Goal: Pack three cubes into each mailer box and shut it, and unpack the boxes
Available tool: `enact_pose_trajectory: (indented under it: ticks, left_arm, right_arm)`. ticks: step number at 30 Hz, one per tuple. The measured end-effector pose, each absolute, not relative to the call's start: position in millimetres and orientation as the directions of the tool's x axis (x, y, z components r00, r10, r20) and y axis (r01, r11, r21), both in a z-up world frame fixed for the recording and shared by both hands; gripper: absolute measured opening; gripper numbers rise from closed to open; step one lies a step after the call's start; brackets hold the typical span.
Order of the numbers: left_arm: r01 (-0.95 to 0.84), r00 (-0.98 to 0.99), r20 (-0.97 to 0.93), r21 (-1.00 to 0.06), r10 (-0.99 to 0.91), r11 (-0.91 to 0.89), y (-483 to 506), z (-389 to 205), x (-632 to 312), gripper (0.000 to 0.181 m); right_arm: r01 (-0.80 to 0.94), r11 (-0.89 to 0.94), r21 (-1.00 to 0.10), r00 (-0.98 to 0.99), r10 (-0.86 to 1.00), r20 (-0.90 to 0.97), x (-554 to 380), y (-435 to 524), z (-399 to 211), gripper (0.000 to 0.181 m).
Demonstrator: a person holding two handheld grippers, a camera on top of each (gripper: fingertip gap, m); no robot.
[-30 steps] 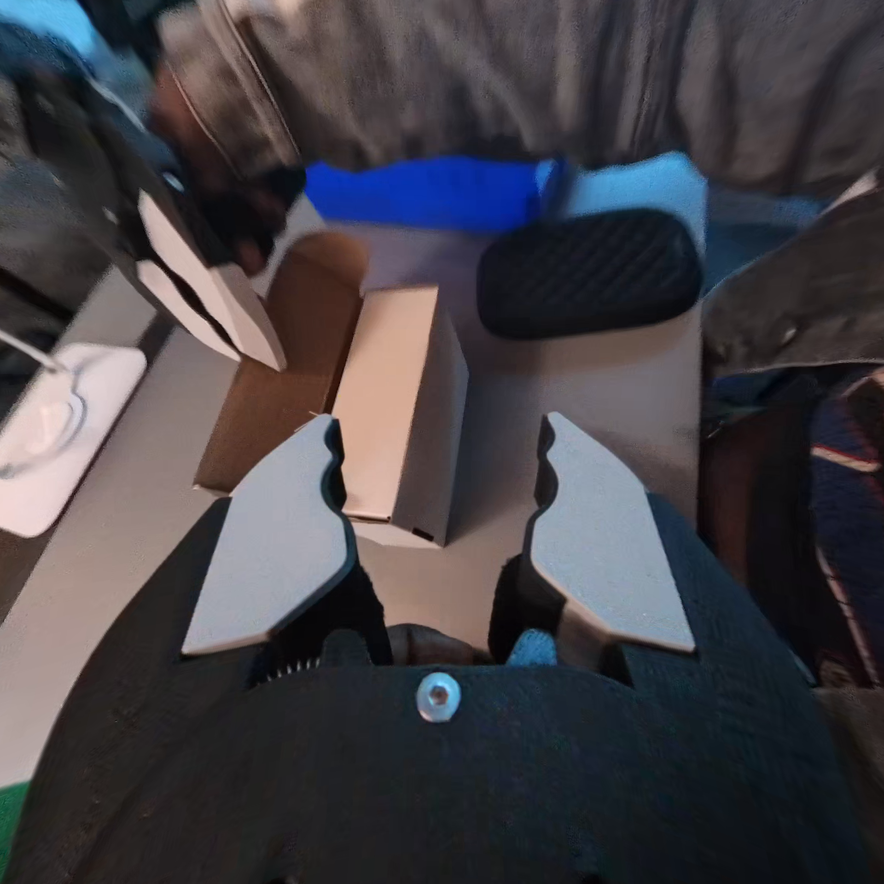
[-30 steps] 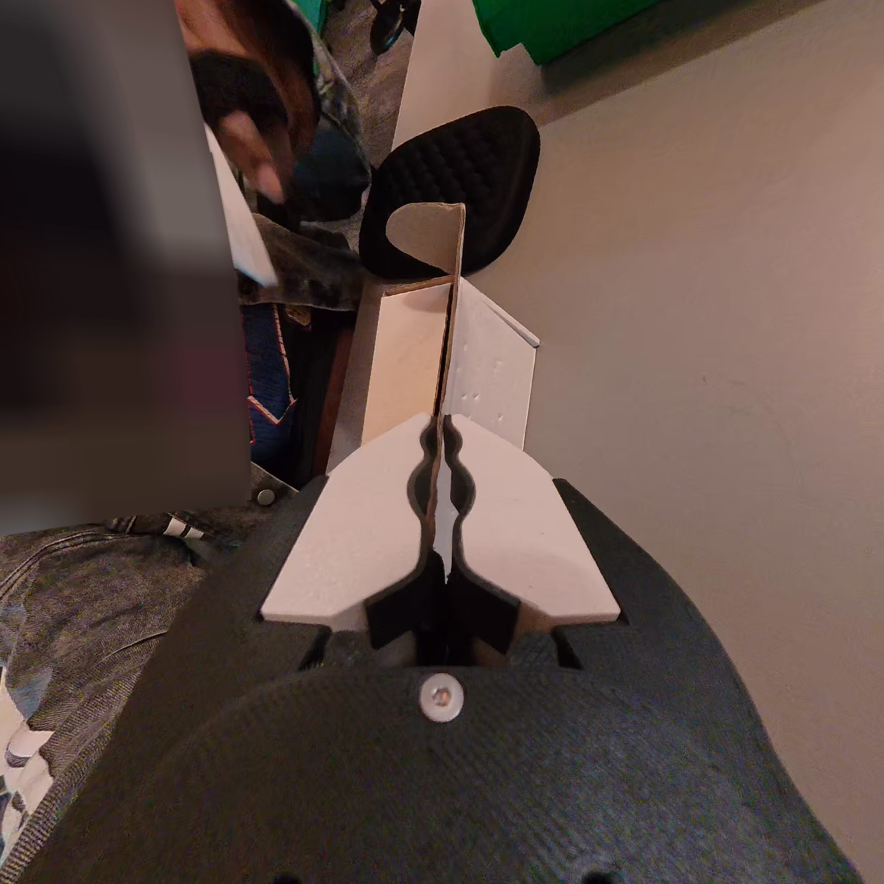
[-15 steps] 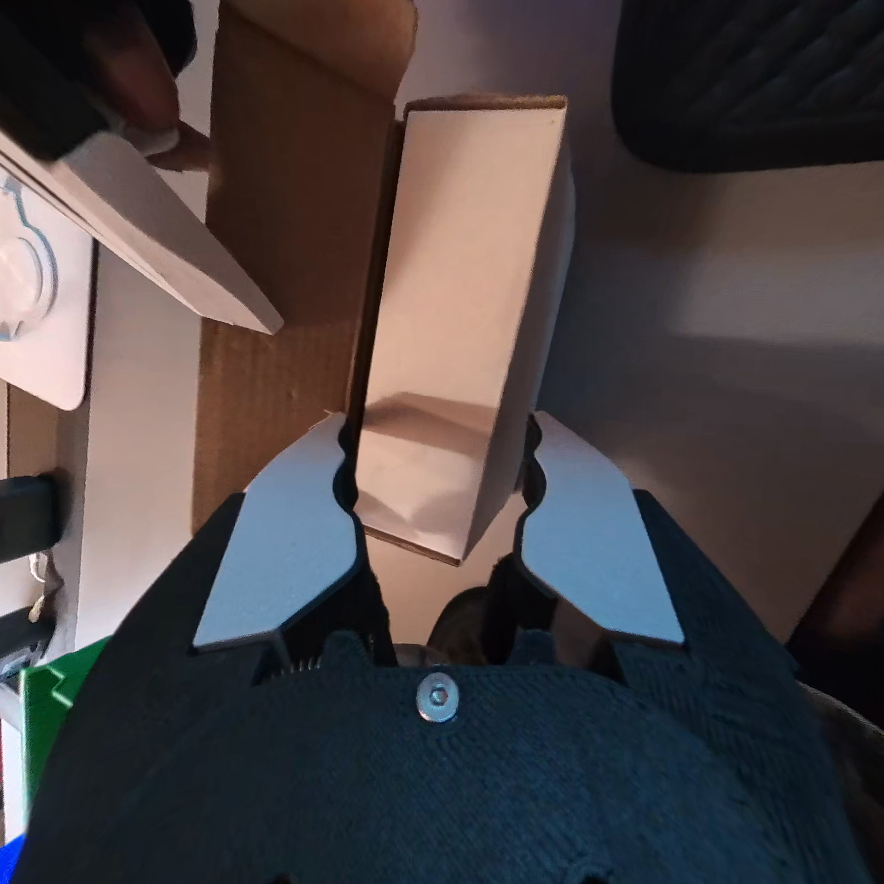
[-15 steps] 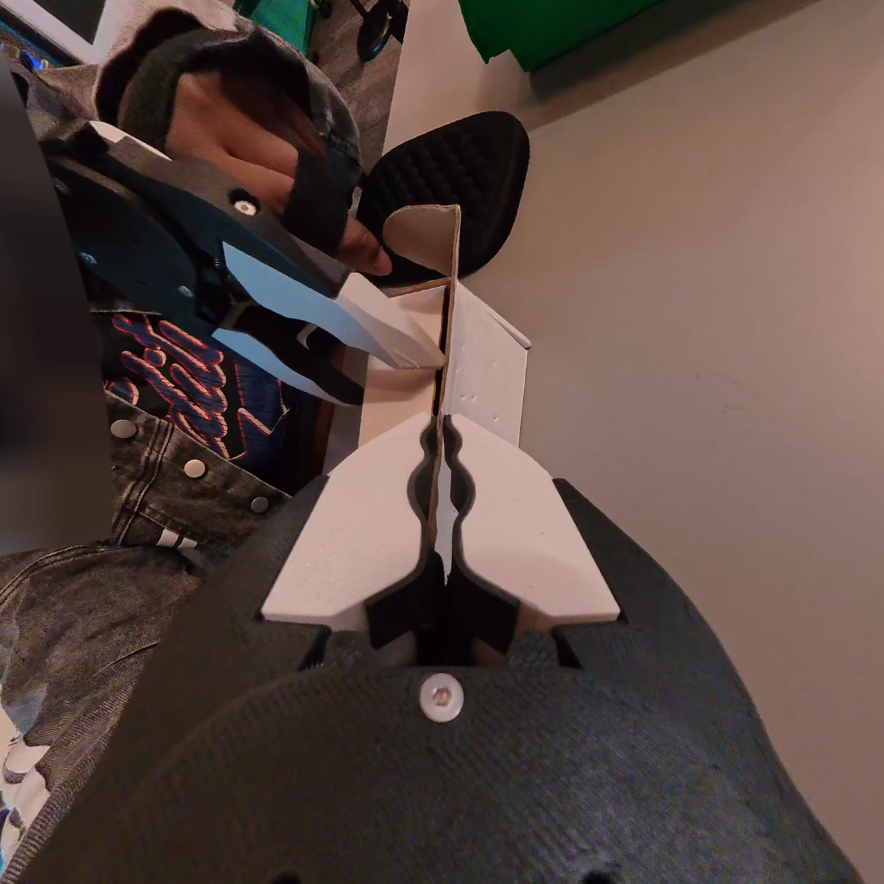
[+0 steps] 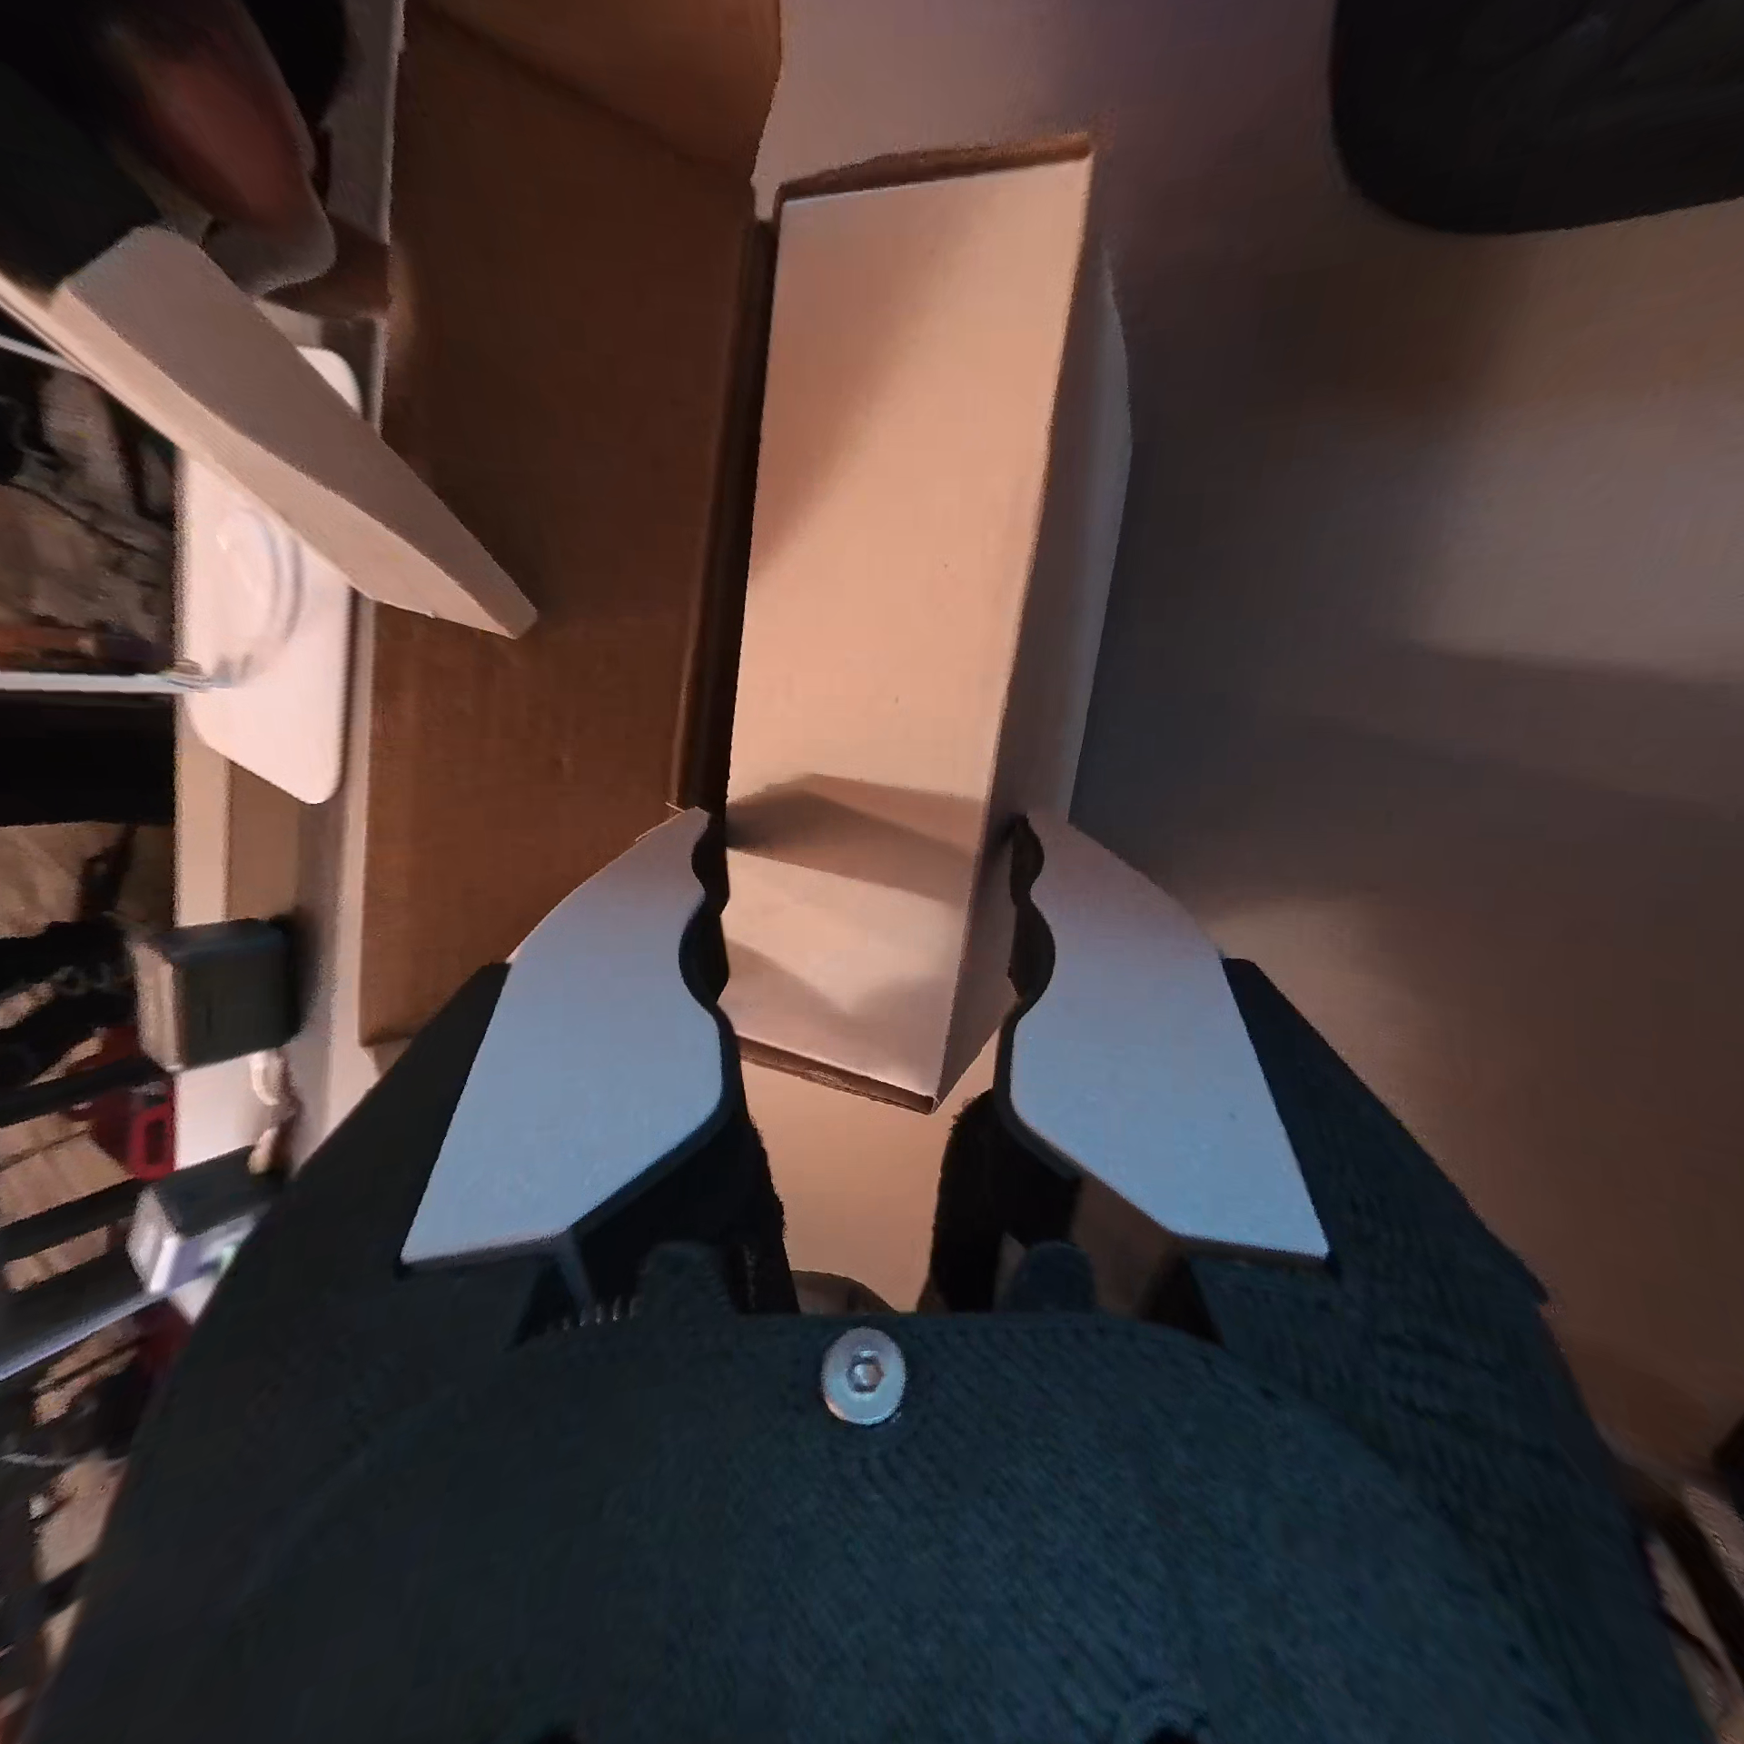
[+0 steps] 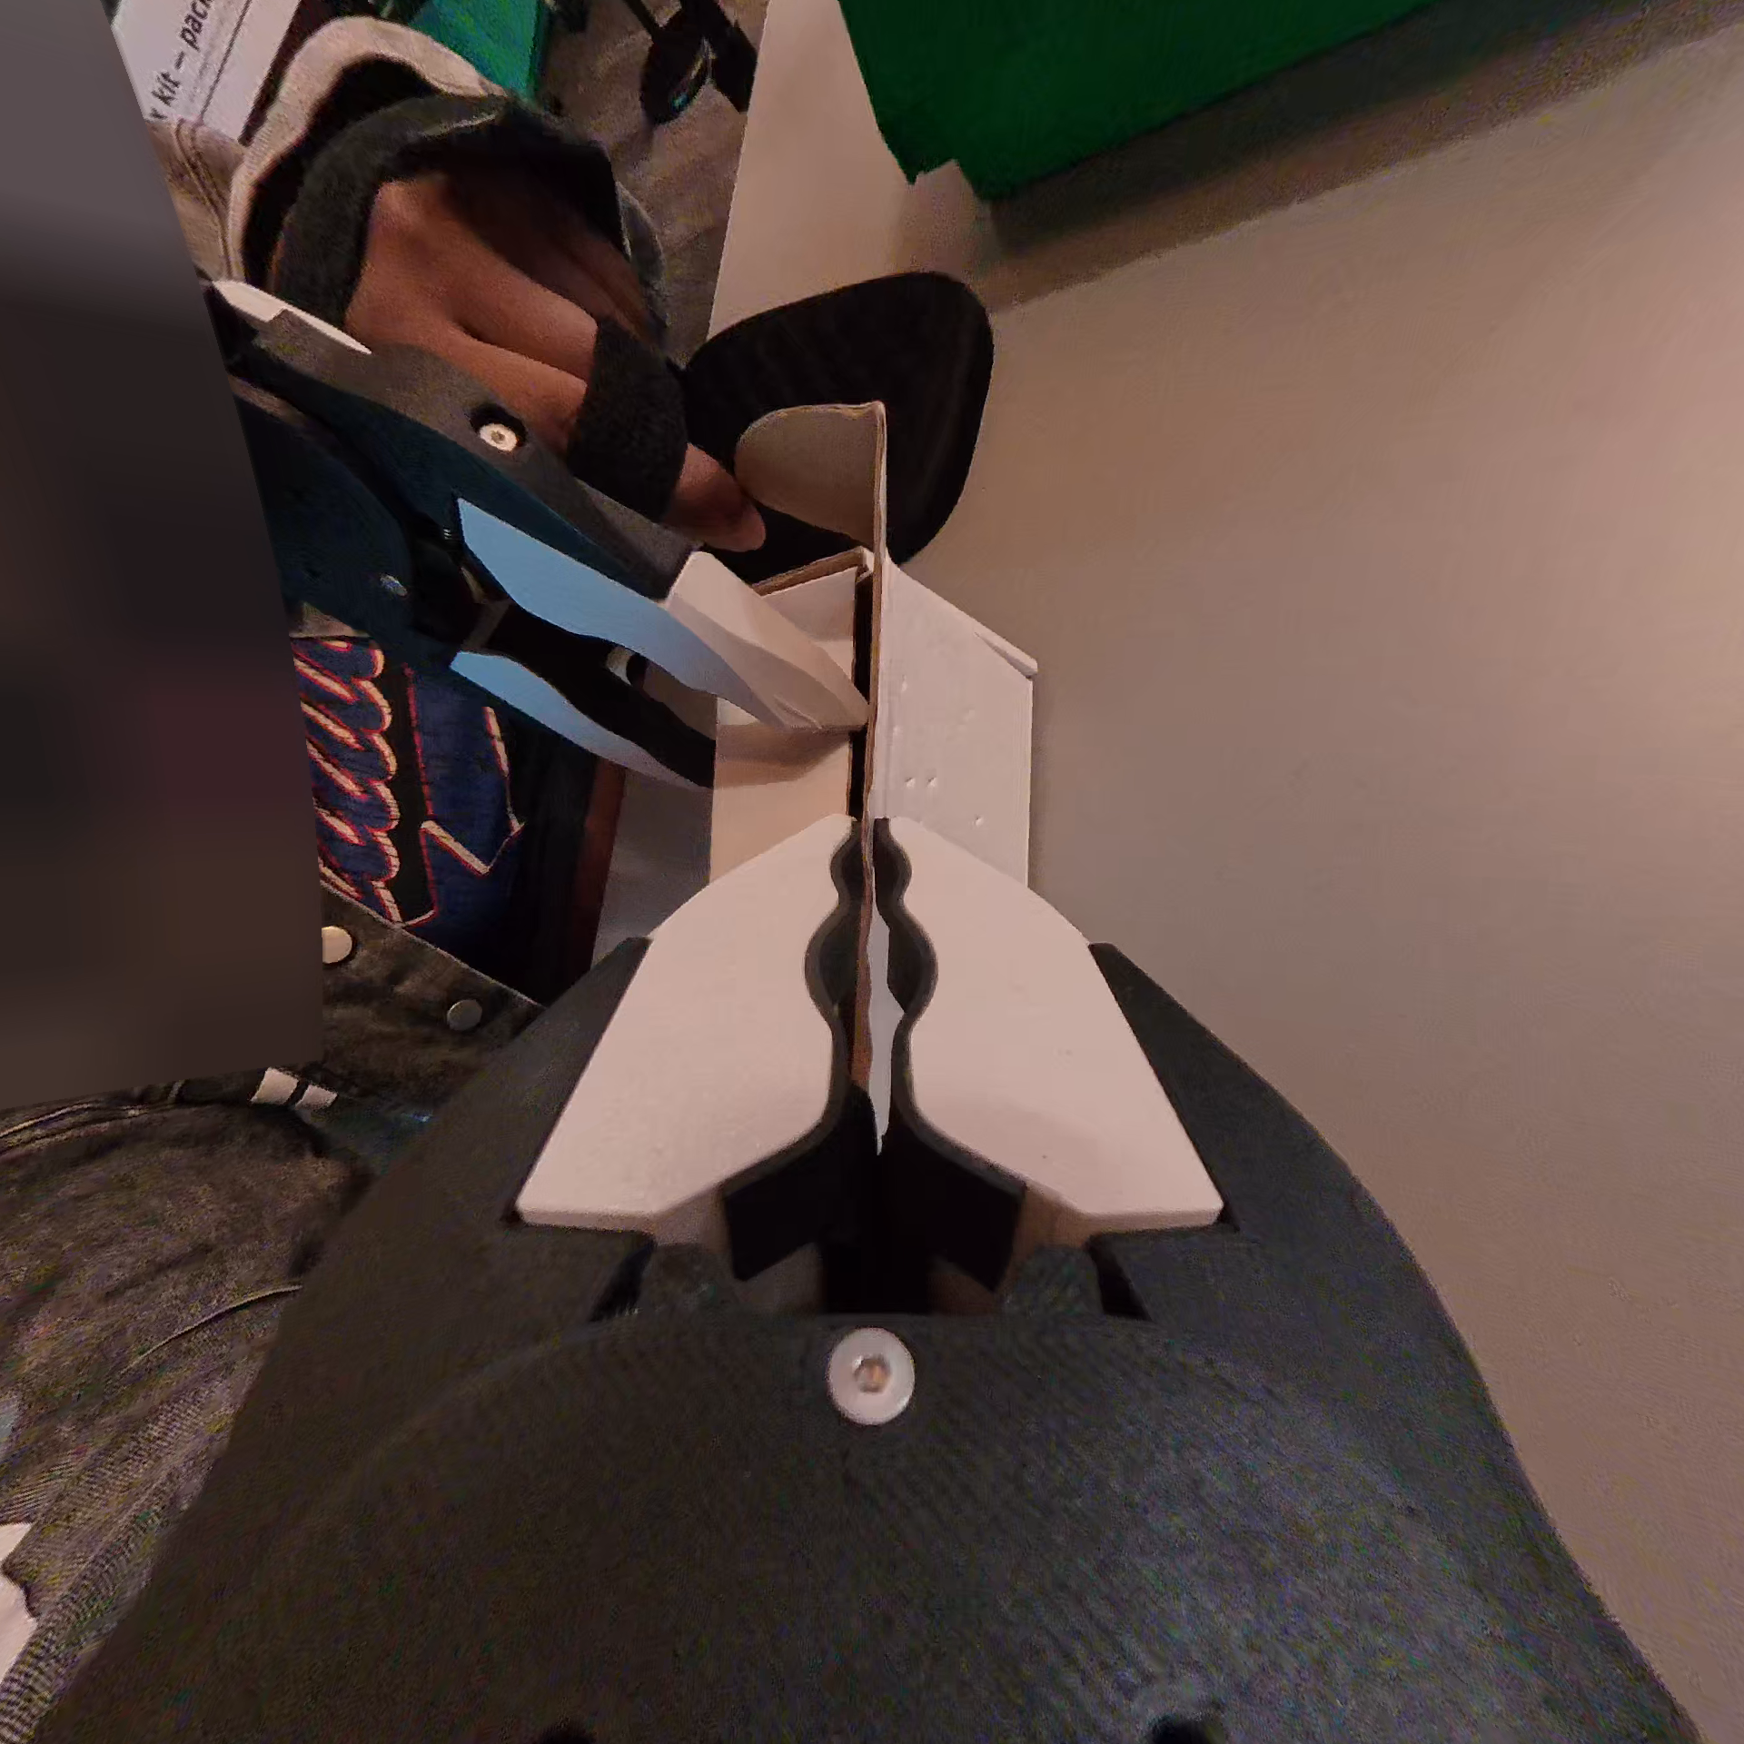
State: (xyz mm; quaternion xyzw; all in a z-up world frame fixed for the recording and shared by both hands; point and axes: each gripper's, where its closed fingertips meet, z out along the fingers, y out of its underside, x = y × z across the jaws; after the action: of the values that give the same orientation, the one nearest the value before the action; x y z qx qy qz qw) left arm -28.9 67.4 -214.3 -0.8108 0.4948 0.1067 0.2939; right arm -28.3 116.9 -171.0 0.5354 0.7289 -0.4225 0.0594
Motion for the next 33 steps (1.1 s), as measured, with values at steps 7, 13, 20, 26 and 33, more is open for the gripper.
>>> enact_pose_trajectory:
  ticks: [7, 13, 20, 26, 33]
  left_arm:
    - [-0.927, 0.368, -0.649, -0.31, -0.666, -0.21, 62.9, -211.3, -39.9, 0.056]
    - [-0.947, 0.313, -0.755, -0.296, -0.577, -0.127, 48.5, -218.7, -37.9, 0.055]
    - [-0.956, 0.286, -0.81, -0.277, -0.512, -0.095, 25.3, -228.3, -30.5, 0.053]
    - [-0.952, 0.292, -0.766, -0.287, -0.572, -0.103, 13.1, -254.8, -28.4, 0.042]
    - [-0.944, 0.324, -0.728, -0.285, -0.604, -0.164, 30.7, -282.5, -43.0, 0.028]
  right_arm:
    - [0.818, 0.105, -0.566, -0.407, 0.802, -0.438, -40.3, 126.1, -155.3, 0.002]
    - [0.822, 0.112, -0.559, -0.378, 0.841, -0.387, -44.8, 134.0, -149.4, 0.002]
    - [0.827, 0.143, -0.544, -0.332, 0.905, -0.265, -48.5, 150.0, -142.6, 0.002]
    - [0.81, 0.167, -0.562, -0.299, 0.942, -0.152, -56.3, 163.5, -135.5, 0.002]
    - [0.844, 0.217, -0.49, -0.227, 0.973, 0.039, -59.5, 193.6, -153.6, 0.002]
